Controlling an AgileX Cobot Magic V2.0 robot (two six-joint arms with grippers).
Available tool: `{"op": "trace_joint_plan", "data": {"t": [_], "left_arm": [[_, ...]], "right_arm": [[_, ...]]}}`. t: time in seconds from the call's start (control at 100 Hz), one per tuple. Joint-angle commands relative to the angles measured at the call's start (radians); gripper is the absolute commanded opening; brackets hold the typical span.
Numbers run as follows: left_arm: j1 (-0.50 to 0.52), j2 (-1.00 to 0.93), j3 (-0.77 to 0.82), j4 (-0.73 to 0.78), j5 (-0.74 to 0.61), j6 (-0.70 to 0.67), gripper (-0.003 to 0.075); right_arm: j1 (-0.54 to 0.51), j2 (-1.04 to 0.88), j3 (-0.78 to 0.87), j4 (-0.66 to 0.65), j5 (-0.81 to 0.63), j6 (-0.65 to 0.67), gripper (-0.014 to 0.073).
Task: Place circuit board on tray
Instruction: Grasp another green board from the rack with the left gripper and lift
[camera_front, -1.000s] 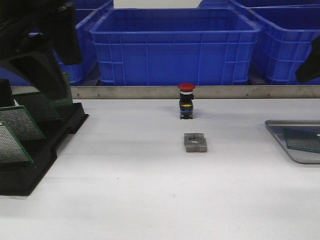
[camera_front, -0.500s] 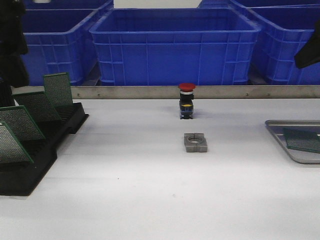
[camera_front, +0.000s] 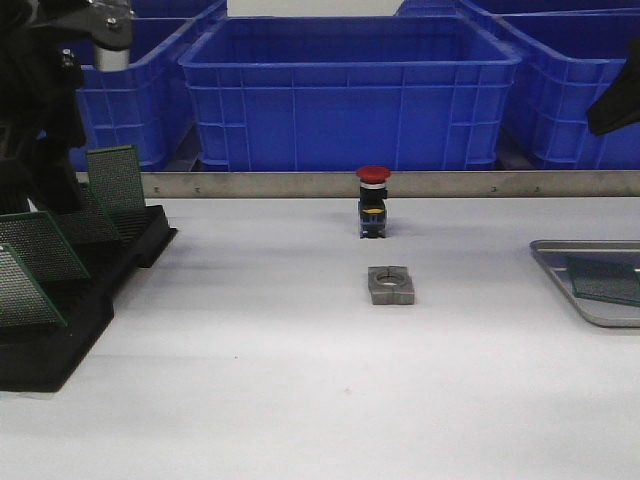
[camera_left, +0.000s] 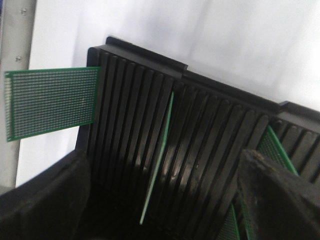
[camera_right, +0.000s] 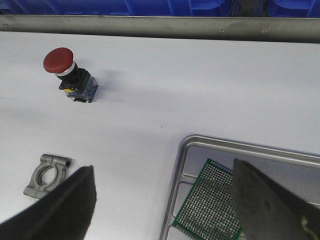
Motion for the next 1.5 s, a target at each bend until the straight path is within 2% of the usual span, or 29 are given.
{"op": "trace_joint_plan", "data": {"t": [0.0, 0.23, 0.3, 0.37, 0.49, 0.56, 0.76, 0.96, 1.23, 1.49], "left_arm": [[0.004, -0.021, -0.032, 0.024, -0.068, 0.000, 0.0566], [0.004, 0.020, -0.035, 0.029, -0.115, 0.000, 0.0562], [0.004, 0.025, -0.035, 0.031, -0.123, 0.000, 0.0519], [0.004, 0.027, -0.035, 0.031, -0.125, 0.000, 0.0405], [0.004, 0.027, -0.035, 0.031, -0.126, 0.000, 0.0116], [0.004, 0.027, -0.035, 0.031, -0.127, 0.000, -0.0018], [0.004, 0.014, -0.035, 0.092, -0.115, 0.000, -0.0020], [0.004, -0.058, -0.035, 0.092, -0.063, 0.000, -0.0020], [-0.034, -0.183, -0.035, -0.060, -0.056, 0.000, -0.0020], [-0.181, -0.192, -0.035, -0.221, -0.027, 0.036, -0.0020]], "right_arm": [[-0.005, -0.037, -0.029, 0.032, 0.013, -0.005, 0.0577], [-0.005, -0.037, -0.029, 0.032, 0.013, -0.005, 0.0577], [-0.005, -0.037, -0.029, 0.032, 0.013, -0.005, 0.0577], [-0.005, -0.037, -0.029, 0.032, 0.013, -0.005, 0.0577], [-0.005, -0.037, -0.029, 0.032, 0.013, -0.009, 0.0577], [-0.005, -0.037, -0.029, 0.032, 0.013, -0.009, 0.0577], [-0.005, -0.037, -0.029, 0.032, 0.012, -0.009, 0.0577], [-0.005, -0.037, -0.029, 0.032, 0.013, -0.009, 0.0577], [-0.005, -0.037, -0.029, 0.032, 0.068, -0.023, 0.0577], [-0.004, -0.037, -0.029, 0.032, 0.264, -0.173, 0.0577]]}}
